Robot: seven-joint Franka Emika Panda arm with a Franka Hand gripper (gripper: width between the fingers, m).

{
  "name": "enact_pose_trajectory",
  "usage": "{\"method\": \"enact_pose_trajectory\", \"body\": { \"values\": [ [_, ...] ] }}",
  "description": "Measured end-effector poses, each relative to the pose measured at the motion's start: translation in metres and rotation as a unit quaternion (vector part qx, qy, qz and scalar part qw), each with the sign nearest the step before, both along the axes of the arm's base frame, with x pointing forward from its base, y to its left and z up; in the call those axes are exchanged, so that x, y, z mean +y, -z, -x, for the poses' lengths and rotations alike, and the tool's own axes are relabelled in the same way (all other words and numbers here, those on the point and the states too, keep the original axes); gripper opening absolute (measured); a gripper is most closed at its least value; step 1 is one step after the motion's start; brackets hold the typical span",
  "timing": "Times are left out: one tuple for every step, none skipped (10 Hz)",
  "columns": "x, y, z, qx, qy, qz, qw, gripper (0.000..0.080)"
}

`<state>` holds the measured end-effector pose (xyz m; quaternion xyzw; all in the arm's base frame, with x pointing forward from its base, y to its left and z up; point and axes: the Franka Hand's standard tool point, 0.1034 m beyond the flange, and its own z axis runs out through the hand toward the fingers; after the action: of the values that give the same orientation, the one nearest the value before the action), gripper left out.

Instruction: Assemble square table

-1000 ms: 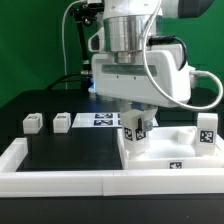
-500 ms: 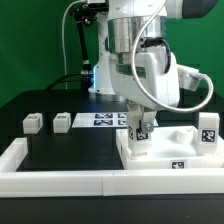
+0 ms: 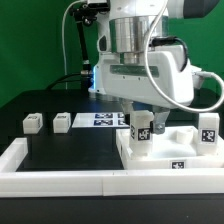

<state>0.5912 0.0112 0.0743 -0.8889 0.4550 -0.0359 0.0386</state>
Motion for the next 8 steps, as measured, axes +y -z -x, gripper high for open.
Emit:
{"method": "enact_pose_trajectory", "body": {
  "values": [
    [0.0011,0.0001,0.0001,-0.001,-0.041,0.004,0.999,0.0645],
    [0.0010,0.0002,0.0001,-0.003,-0.088,0.009,0.996,0.0649],
    [0.0010,0.0004,0.0000,-0.004,-0.137,0.014,0.991,0.0649],
    [0.0011,0.0004,0.0000,-0.005,-0.171,0.018,0.985,0.0649],
    [0.0024,0.0000,-0.0003,-0.007,-0.201,0.021,0.979,0.0649],
    [0.0036,-0.0005,-0.0005,-0.007,-0.249,0.028,0.968,0.0649],
    [0.0047,-0.0006,-0.0005,-0.008,-0.279,0.031,0.960,0.0649],
    [0.0051,-0.0010,-0.0011,-0.010,-0.302,0.034,0.953,0.0649]
  ]
}}
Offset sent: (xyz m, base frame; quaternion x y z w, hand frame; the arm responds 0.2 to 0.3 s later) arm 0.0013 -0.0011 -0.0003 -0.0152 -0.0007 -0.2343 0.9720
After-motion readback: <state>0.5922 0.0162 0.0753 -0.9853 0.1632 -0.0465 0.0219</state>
